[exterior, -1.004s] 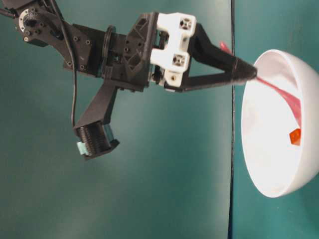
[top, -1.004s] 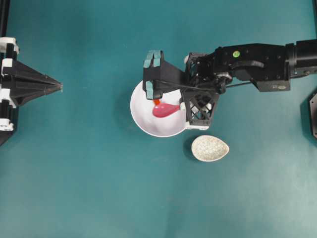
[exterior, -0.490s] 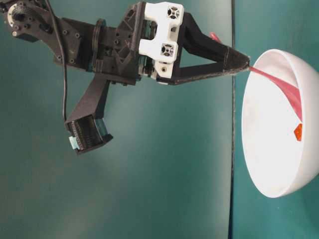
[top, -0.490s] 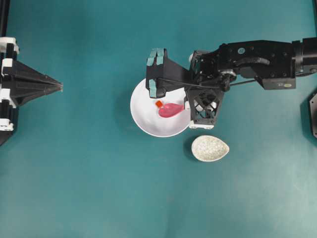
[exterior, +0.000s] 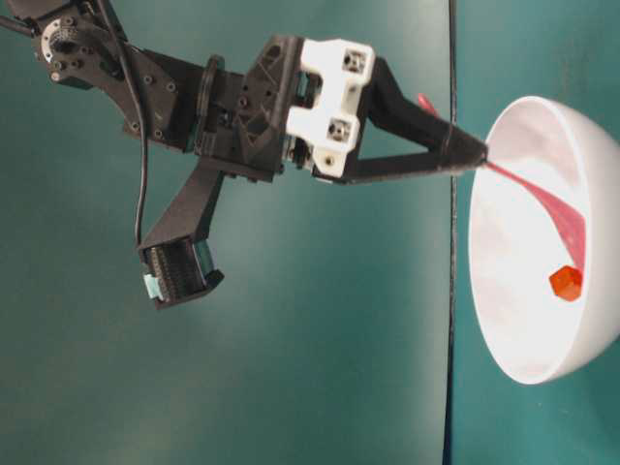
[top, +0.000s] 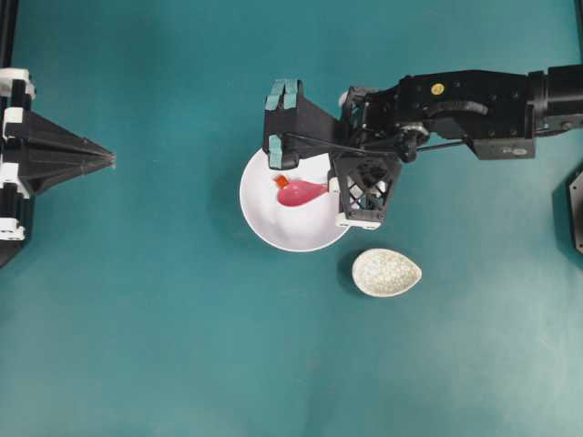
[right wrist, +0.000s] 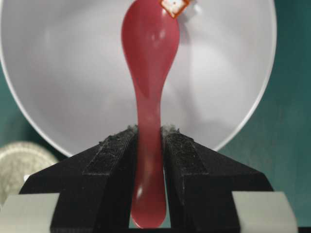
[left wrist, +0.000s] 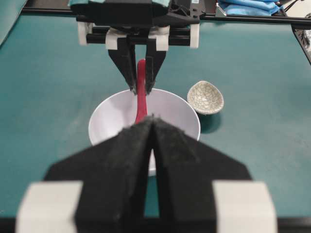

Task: Grip the spoon and scoop the red block from the bowl with right arm.

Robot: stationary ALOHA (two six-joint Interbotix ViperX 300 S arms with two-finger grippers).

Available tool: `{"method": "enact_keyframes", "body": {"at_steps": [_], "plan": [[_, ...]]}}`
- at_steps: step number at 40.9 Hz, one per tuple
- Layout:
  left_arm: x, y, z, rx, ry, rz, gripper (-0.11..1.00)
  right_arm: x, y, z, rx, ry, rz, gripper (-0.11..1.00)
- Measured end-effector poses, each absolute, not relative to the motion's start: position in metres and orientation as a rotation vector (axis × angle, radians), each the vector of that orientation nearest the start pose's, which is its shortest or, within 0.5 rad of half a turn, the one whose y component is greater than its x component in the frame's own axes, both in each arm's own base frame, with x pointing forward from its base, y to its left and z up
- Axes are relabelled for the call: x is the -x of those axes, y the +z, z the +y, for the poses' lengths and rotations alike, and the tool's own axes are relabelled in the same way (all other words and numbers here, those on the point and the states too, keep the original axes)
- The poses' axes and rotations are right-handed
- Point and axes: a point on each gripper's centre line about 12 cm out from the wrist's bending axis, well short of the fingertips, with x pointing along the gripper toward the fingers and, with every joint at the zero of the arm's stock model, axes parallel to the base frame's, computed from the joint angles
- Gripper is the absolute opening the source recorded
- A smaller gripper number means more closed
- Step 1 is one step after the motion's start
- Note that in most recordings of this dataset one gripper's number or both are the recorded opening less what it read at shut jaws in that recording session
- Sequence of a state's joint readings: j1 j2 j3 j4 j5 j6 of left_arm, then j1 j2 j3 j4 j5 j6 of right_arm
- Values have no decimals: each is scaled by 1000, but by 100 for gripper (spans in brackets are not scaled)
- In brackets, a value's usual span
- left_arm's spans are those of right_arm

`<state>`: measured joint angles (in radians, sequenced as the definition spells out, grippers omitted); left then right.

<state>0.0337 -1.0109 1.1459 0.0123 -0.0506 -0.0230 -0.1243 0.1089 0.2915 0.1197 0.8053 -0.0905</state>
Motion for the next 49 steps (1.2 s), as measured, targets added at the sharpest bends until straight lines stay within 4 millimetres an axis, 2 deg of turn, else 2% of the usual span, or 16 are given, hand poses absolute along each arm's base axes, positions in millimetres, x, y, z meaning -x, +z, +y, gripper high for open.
{"method": "enact_keyframes", "body": {"at_steps": [15, 41, 49], "plan": [[-192, 286, 6, 12, 34, 84, 0, -412, 192, -45, -124, -43, 1160, 23], [-192, 286, 6, 12, 34, 84, 0, -401, 169, -47, -185, -96, 1154, 23], [-192, 286, 6, 12, 32, 84, 0, -395, 169, -47, -195, -104, 1157, 23]]}}
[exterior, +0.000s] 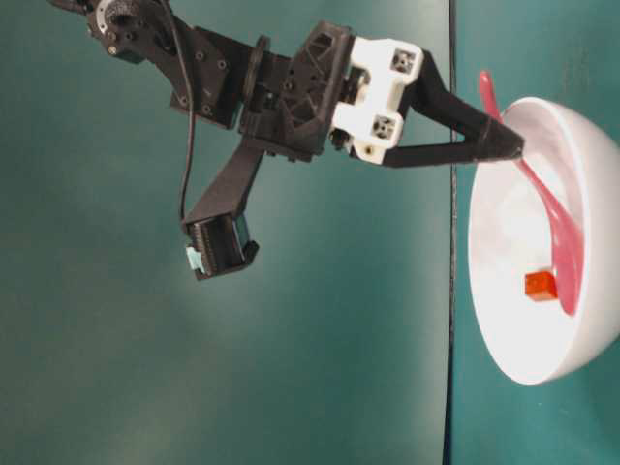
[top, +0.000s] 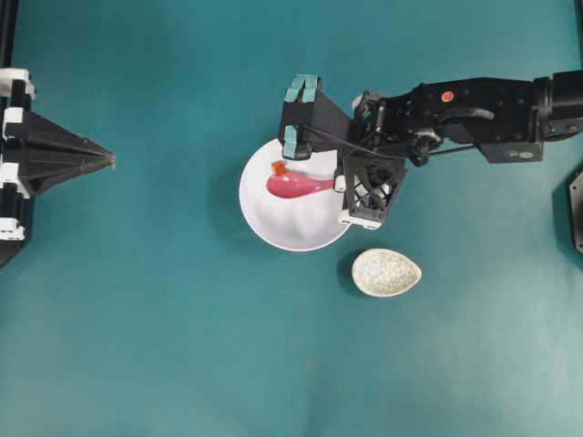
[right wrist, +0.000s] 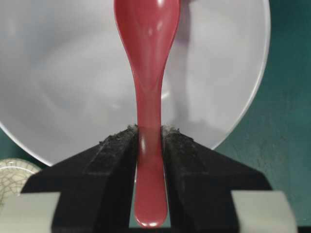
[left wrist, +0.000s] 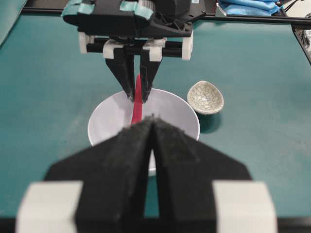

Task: Grip the spoon and scoop the red block from the bowl with right arm.

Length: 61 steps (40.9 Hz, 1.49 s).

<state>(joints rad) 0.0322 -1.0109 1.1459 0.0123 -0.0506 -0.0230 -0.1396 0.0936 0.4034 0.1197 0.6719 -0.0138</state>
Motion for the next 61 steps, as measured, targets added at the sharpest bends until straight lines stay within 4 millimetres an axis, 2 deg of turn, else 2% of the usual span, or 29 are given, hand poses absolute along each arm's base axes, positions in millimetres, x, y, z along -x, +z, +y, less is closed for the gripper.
{"method": "enact_keyframes", "body": {"at_steps": [14, 29, 41, 52, 61], "plan": [[-192, 285, 6, 14, 34, 98, 0, -392, 174, -49, -189, -109, 1156, 23], [-192, 284, 6, 12, 32, 104, 0, -387, 178, -61, -150, -140, 1164, 23], [-192, 284, 6, 9, 34, 104, 0, -389, 180, -62, -139, -142, 1153, 23], [-192, 284, 6, -6, 31, 104, 0, -385, 211, -57, -127, -134, 1065, 23], [-192, 284, 6, -6, 33, 104, 0, -379, 236, -33, -91, -80, 997, 23]]}}
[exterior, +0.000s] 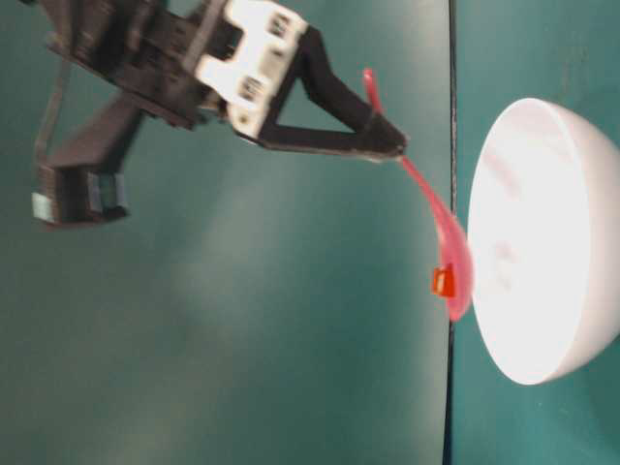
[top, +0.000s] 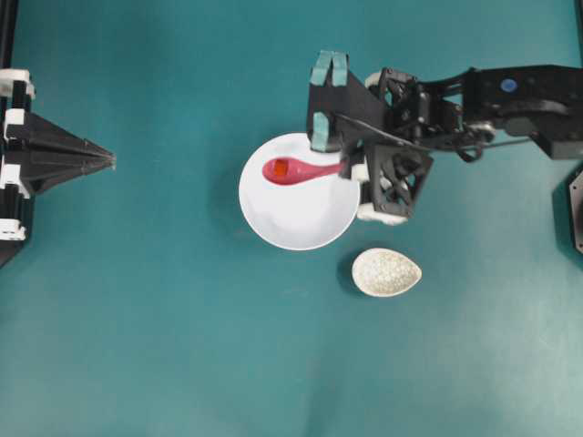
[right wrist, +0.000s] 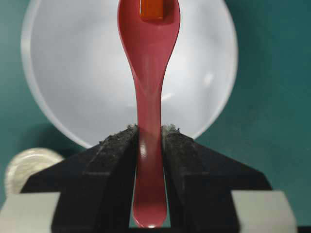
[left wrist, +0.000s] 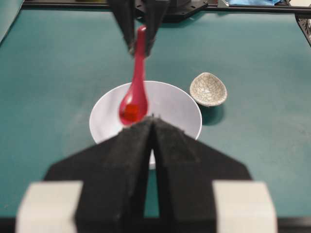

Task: Grip the spoon and scoop the red block from the bowl with right arm.

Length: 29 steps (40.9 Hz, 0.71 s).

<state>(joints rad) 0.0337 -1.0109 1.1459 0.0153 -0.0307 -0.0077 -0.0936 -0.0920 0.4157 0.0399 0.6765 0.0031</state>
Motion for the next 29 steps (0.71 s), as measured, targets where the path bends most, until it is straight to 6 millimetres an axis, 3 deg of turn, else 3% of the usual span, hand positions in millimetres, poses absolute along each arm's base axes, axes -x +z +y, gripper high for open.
{"method": "enact_keyframes", "body": {"at_steps": [17, 29], "plan": [[-192, 284, 6, -7, 31, 106, 0, -350, 296, -26, -143, -97, 879, 23], [-192, 284, 6, -7, 33, 106, 0, -344, 308, -25, -143, -94, 844, 23]]}}
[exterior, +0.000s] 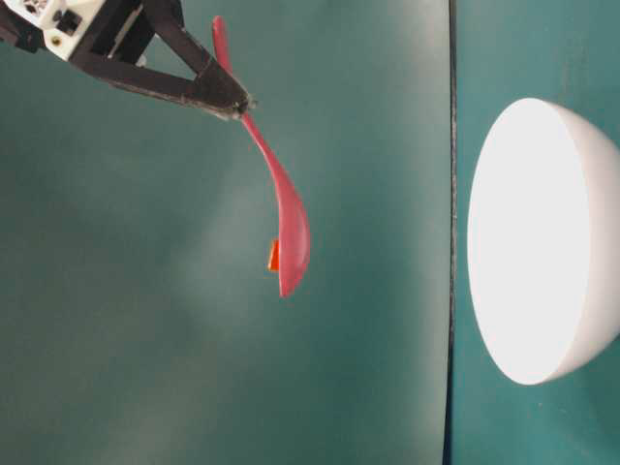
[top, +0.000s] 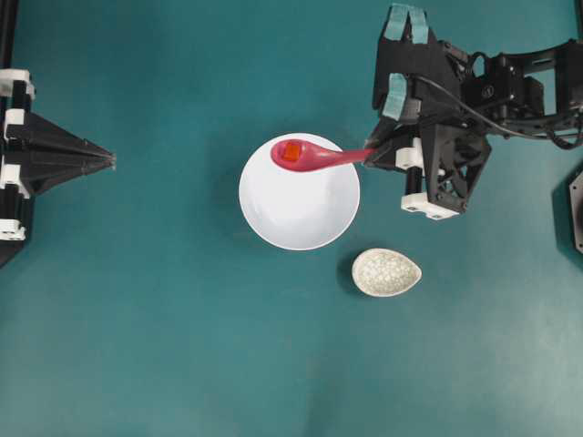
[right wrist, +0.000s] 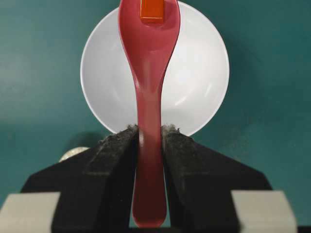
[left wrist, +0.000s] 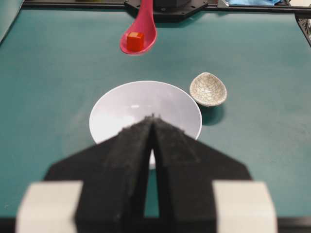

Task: Grip the spoon and scoop the red block from the bowl with right arm.

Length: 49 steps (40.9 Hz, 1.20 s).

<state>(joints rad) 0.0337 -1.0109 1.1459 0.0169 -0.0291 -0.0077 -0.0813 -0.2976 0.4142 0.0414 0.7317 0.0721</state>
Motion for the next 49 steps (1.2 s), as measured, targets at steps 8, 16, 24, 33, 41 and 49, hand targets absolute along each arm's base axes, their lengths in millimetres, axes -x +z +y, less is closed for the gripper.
{"method": "enact_keyframes", "body": {"at_steps": [8, 16, 24, 33, 41, 49], "plan": [[-192, 284, 6, -1, 33, 104, 0, -345, 308, -25, -141, -94, 841, 23], [-192, 284, 6, 14, 34, 104, 0, -344, 309, -25, -141, -94, 839, 23], [-192, 284, 6, 16, 34, 104, 0, -344, 308, -25, -134, -97, 841, 23], [-192, 285, 6, 14, 34, 103, 0, -344, 308, -27, -114, -103, 840, 23], [-192, 284, 6, 14, 34, 103, 0, -345, 308, -28, -103, -106, 831, 23], [-192, 284, 6, 8, 33, 103, 0, -345, 309, -28, -103, -106, 831, 23]]}}
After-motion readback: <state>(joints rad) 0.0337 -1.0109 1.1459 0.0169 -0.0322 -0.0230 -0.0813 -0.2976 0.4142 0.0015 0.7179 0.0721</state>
